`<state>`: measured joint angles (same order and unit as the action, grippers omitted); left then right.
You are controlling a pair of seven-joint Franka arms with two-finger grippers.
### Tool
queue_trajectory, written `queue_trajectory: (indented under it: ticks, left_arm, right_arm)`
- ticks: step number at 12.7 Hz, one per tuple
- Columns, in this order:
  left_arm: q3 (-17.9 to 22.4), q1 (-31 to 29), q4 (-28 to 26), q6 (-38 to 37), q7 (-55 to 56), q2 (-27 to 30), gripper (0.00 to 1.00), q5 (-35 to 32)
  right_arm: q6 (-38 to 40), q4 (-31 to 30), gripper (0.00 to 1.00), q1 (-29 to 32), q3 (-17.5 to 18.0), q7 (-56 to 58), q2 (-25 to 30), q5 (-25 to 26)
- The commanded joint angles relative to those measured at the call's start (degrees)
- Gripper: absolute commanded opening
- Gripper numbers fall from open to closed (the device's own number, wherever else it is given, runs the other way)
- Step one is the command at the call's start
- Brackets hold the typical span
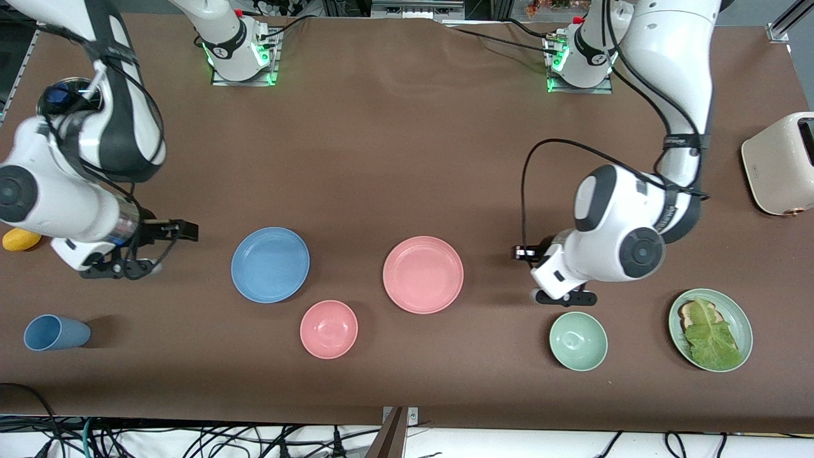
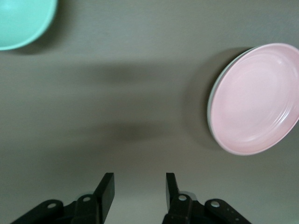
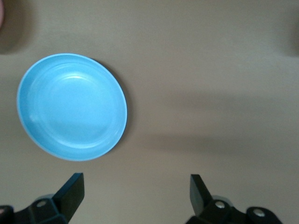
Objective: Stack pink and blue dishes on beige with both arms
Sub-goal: 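Lower the right gripper to the blue plate rim while the left gripper retreats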
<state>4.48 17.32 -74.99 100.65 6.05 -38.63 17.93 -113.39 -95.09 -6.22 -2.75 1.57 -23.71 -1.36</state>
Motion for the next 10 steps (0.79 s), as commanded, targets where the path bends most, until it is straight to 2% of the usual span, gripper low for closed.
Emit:
queue_trajectory:
  ticks: [1,3,4,5,6,8,10]
  left_arm:
    - [-0.26,-4.48,0.63,-5.19,-4.64,1.45,0.56,-1.49]
    - [-0.08,-6.76,0.63,-6.95,-4.64,1.89,0.65,-2.36]
    - [-0.26,-8.17,0.63,-7.31,-4.64,2.33,0.73,-3.42]
    - [-0.17,-8.88,0.55,-8.18,-4.64,2.60,0.96,-4.12]
    - [-0.26,-10.36,0.63,-9.06,-4.64,2.77,1.00,-4.83]
    - [-0.26,-11.78,0.54,-9.42,-4.73,3.56,1.00,-7.45]
    - [-0.43,-13.19,0.54,-9.68,-4.73,4.71,1.00,-9.92]
  right_arm:
    - [-11.63,-7.89,1.00,-0.01,0.38,-0.43,0.25,-0.84]
    - [-17.72,-10.20,0.99,-0.28,0.64,-1.12,-2.11,-0.84]
    - [-19.48,-10.29,0.99,-0.28,1.25,-2.43,-3.52,-0.84]
    - [-21.15,-10.29,0.99,-0.54,2.13,-4.19,-4.75,-0.84]
    - [-23.35,-9.95,0.99,-0.98,2.40,-4.64,-6.07,-0.75]
    - [-27.91,-9.68,0.99,-1.51,2.49,-4.73,-9.32,-0.75]
    - [-30.74,-9.68,0.93,-1.42,2.40,-4.65,-11.17,-0.75]
